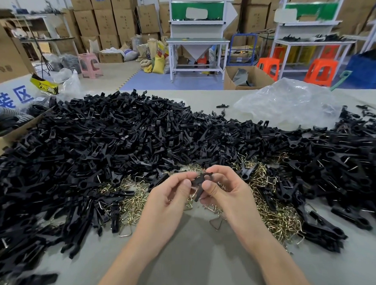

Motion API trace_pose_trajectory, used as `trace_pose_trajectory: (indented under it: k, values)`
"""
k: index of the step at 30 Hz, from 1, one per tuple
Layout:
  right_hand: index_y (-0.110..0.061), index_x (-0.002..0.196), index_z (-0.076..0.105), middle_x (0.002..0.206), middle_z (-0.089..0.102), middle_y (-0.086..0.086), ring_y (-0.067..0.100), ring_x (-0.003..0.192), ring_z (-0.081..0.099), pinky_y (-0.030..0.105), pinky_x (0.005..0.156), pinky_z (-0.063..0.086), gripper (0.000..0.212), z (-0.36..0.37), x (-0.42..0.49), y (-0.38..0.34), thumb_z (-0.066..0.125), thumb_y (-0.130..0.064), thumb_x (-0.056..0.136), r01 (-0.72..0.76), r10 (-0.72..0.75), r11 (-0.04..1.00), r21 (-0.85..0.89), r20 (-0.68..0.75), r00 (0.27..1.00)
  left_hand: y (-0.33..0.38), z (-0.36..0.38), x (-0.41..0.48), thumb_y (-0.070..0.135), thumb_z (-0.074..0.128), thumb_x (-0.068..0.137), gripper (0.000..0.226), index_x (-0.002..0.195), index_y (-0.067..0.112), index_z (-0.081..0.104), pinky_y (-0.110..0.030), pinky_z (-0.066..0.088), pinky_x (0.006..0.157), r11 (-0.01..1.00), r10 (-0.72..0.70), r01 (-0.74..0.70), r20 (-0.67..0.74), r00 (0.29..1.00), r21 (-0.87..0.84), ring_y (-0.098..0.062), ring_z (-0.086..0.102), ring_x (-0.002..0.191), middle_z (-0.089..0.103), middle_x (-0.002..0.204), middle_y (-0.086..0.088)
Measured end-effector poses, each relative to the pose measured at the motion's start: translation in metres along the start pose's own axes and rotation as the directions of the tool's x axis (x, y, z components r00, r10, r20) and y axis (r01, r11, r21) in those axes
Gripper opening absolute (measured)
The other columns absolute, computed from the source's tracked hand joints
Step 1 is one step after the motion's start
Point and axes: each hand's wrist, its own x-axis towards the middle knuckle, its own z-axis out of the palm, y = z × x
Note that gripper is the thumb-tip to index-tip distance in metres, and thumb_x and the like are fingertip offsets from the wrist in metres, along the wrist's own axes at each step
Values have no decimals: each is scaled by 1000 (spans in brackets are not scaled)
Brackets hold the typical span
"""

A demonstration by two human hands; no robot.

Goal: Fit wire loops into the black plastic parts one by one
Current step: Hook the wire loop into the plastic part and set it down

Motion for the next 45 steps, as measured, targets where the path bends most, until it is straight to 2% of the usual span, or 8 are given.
trace_pose_trajectory:
  k: [3,6,10,19,27,30,39,45]
  values:
    - [-9,102,66,82,70,-5,25,76,74,25,68,60,28,-2,2,-1,78,-14,77,13,-9,999,36,-89,996,-9,-7,2,34,47,103,22,119,40,61,-27,51,73,933,54,-32,-52,997,359,-6,60,79,69,93,18]
    - [-7,99,62,94,65,5,24,79,75,23,70,60,34,-4,3,-2,79,-15,71,24,-9,996,84,-177,984,-20,-10,0,52,41,98,45,136,31,53,-34,37,104,586,50,-101,88,995,804,-13,49,120,55,128,13]
    - [-8,98,60,92,62,4,17,78,74,22,72,60,22,-5,3,-2,74,3,85,10,10,995,95,-208,978,-26,-9,1,57,45,97,38,125,35,59,-34,30,99,506,10,-132,148,989,852,-15,48,119,51,124,12]
    - [-15,99,76,82,71,-6,20,81,74,19,73,59,22,-5,3,-3,73,2,85,17,-1,997,82,-195,981,-21,-6,3,36,54,98,14,98,26,64,-32,40,90,698,142,-152,74,987,700,-10,47,99,53,103,16]
    - [-15,107,65,103,77,5,23,100,74,30,93,58,27,-6,2,1,77,-4,85,-37,27,998,-55,-180,983,-15,-9,3,31,46,102,22,114,28,65,-27,48,85,819,137,-91,-39,990,566,-2,58,96,61,100,19]
    - [-12,107,63,102,79,-1,16,99,74,21,87,56,27,-5,2,2,77,-2,85,-33,24,998,-61,-137,990,-11,-9,3,31,50,102,11,103,33,60,-28,49,64,891,62,-5,-111,992,454,-4,63,68,70,81,17]
    - [-16,102,63,100,78,-11,2,98,71,9,81,49,31,-2,-1,8,85,-16,79,-28,22,974,-225,-29,999,2,-9,9,22,63,98,10,95,15,69,-18,49,66,969,-212,178,-207,955,-172,-7,57,67,65,71,7]
    - [-21,99,62,100,77,-14,1,98,70,12,83,51,30,0,-2,13,85,-18,81,-20,19,959,-281,-5,1000,1,-8,10,18,64,96,9,95,12,70,-16,51,69,944,-277,233,-177,944,-232,-1,65,72,77,86,1]
